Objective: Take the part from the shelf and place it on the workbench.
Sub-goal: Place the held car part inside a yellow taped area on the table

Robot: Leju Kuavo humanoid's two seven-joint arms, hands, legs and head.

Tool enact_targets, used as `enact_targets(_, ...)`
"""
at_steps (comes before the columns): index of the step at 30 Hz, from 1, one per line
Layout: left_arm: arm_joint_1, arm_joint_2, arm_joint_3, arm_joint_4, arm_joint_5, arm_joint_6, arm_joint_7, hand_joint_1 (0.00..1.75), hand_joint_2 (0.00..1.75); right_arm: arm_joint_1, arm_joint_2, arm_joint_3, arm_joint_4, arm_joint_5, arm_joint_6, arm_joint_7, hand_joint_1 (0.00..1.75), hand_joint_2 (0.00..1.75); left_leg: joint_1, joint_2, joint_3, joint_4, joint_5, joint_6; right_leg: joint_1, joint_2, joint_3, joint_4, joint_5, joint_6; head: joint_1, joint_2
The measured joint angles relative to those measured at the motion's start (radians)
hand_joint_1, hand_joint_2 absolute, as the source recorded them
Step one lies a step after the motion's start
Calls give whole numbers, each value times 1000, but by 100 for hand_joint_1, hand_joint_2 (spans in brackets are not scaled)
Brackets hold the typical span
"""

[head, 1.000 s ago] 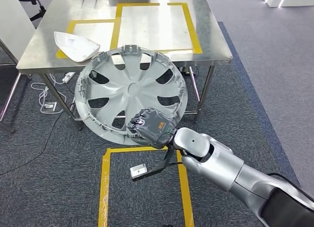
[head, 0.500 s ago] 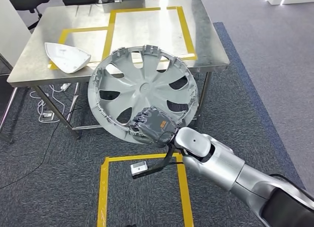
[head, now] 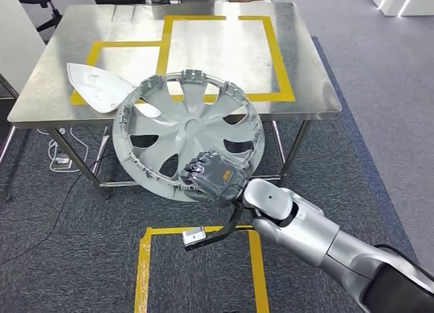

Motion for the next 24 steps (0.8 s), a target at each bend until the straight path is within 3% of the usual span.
enact_targets(3, 0, -1, 0, 1, 1, 0, 0, 0, 175, 6, -4, 0, 3, 0, 0, 1, 175, 175, -4, -4, 36, 2, -39, -9, 4, -1, 9, -164, 205, -13, -1, 0)
enact_targets(4, 0, -1, 0, 1, 1, 0, 1, 0, 175, 7, -6, 0, 4, 0, 0, 0, 175, 175, -5, -6, 43, 1, -46, -14, 6, -1, 12, -187, 243, -19, -1, 0)
enact_targets(5, 0, -1, 0, 1, 0, 0, 1, 0, 175, 7, -7, 0, 4, 0, 0, 1, 175, 175, -6, -7, 50, 2, -51, -19, 7, 0, 18, -194, 249, -24, 0, 0)
enact_targets(7, -3, 1, 0, 1, -2, 0, 1, 0, 175, 4, -6, -3, 1, -1, -1, 3, 175, 175, -6, -4, 45, 27, -48, -28, 3, 0, 42, -200, 241, -33, 1, 0)
enact_targets(9, -8, 2, 0, 0, -3, 0, 0, 0, 175, 2, -5, -7, -1, -3, -1, 5, 175, 175, -3, 1, -1, 115, -46, -41, -4, -1, 69, -205, 226, -39, -1, 0)
enact_targets(11, -9, 1, 0, 0, -2, 0, 0, 0, 175, 5, -6, -8, 0, -3, -1, 5, 175, 175, 6, 5, -76, 227, -85, -55, -5, -3, 96, -205, 205, -43, -2, 0)
enact_targets(13, -7, 2, 0, 0, -2, 1, 0, 0, 175, 7, -6, -9, 1, -2, -1, 5, 175, 175, 14, 7, -130, 274, -138, -63, -6, -2, 126, -205, 182, -42, -2, 0)
enact_targets(14, -5, 2, 0, 0, -2, 1, 0, 0, 175, 7, -6, -10, 1, -1, -1, 5, 175, 175, 16, 7, -137, 258, -141, -65, -8, 0, 143, -205, 169, -41, -2, 0)
enact_targets(15, -5, 3, 0, 0, -2, 1, 1, 0, 175, 7, -5, -10, 1, -1, -1, 5, 175, 175, 17, 8, -134, 215, -116, -65, -9, 0, 162, -206, 156, -39, -2, 0)
enact_targets(17, -4, 4, 0, 0, -2, 1, 2, 0, 175, 8, -5, -11, 1, -2, -1, 4, 175, 175, 16, 11, -116, 98, -8, -62, -11, 1, 194, -205, 128, -28, -4, 0)
enact_targets(18, -4, 4, 0, 0, -2, 1, 2, 0, 175, 7, -5, -11, 2, -2, 0, 4, 175, 175, 15, 14, -108, 55, 35, -58, -10, 2, 203, -206, 114, -21, -4, 0)
enact_targets(19, -3, 4, 0, 0, -2, 1, 3, 0, 175, 6, -4, -11, 2, -1, 0, 4, 175, 175, 13, 15, -103, 32, 59, -53, -10, 3, 212, -209, 104, -13, -5, 0)
enact_targets(22, -5, 2, 0, 1, -2, 1, 4, 0, 175, 2, -4, -14, 0, -2, -1, 3, 175, 175, 11, 13, -80, 21, 53, -28, -10, 3, 234, -203, 101, 9, -4, 0)
enact_targets(24, -9, 2, 0, 0, -2, 1, 3, 0, 175, -5, -4, -15, -2, -4, -1, 4, 175, 175, 12, 12, -62, 16, 49, -12, -11, 1, 204, -142, 89, 15, 1, 0)
